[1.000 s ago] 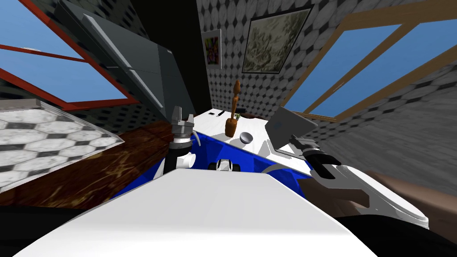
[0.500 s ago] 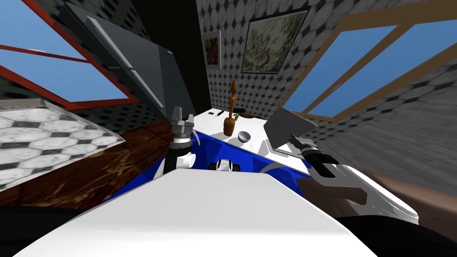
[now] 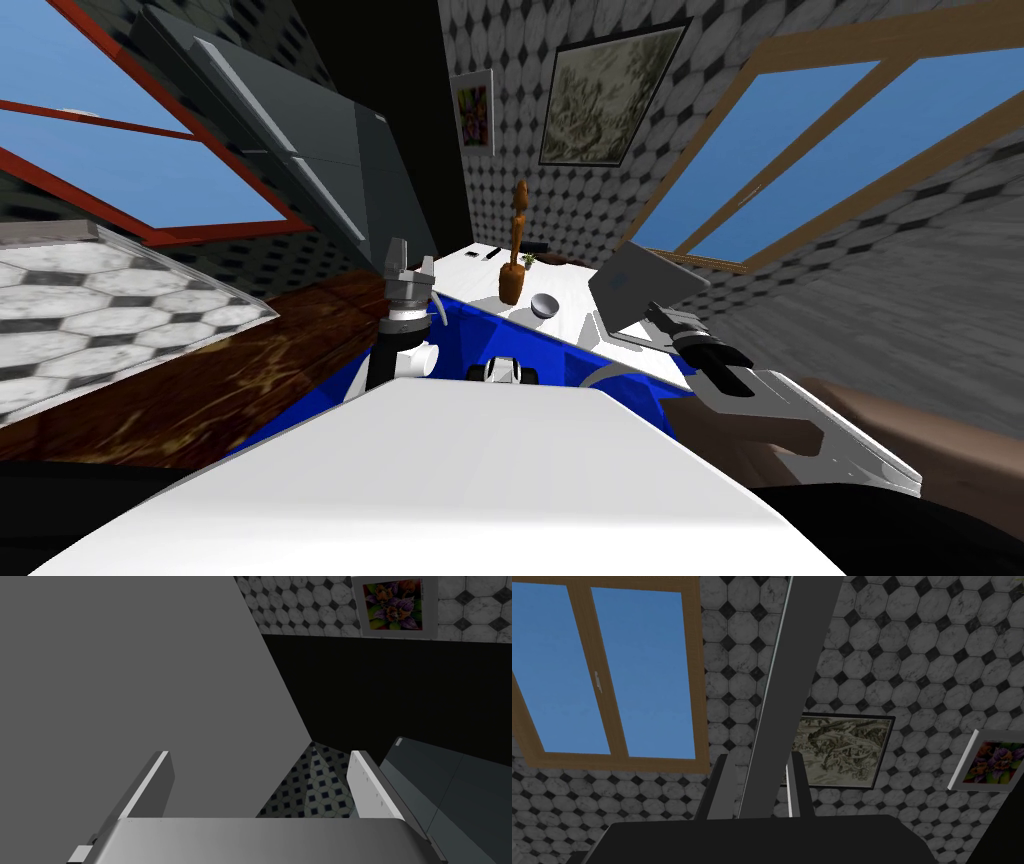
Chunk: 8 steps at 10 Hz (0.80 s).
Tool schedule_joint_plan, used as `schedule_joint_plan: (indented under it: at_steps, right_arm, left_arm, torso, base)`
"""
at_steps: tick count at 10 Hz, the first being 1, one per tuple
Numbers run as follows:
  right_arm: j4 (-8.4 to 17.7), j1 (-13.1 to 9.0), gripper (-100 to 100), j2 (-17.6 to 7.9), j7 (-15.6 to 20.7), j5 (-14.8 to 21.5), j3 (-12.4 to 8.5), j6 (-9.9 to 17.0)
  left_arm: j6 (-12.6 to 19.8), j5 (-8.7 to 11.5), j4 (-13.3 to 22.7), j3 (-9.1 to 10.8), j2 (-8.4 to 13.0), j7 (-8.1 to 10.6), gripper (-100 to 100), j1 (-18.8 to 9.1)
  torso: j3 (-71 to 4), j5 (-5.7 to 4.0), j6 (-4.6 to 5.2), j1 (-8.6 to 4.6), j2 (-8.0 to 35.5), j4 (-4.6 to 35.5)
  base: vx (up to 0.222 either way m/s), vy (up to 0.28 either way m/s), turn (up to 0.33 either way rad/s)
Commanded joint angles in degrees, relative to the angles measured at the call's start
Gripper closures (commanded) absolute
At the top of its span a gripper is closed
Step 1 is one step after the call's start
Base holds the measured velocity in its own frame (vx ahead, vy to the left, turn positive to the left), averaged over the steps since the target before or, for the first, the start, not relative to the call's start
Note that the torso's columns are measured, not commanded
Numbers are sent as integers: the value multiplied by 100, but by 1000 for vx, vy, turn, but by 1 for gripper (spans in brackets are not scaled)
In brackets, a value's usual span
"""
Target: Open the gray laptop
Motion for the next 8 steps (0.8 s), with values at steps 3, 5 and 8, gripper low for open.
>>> schedule_joint_plan:
  at_steps: [3,5,8]
  right_arm:
    - [116,-80,100,116,573,-724,57,-59]
    - [214,-183,100,212,975,-1083,95,-126]
    - [312,-285,100,308,1350,-1571,133,-193]
  left_arm:
    - [0,0,0,0,0,0,0,0]
    - [0,0,0,0,0,0,0,0]
    - [0,0,0,0,0,0,0,0]
  torso:
    - [4,-15,1,-16,2,-5]
    - [3,-23,4,-28,-2,-9]
    - [3,-24,3,-17,-3,-12]
  base:
    - [-8,-19,2]
    - [-11,-30,-8]
    - [-7,-19,-5]
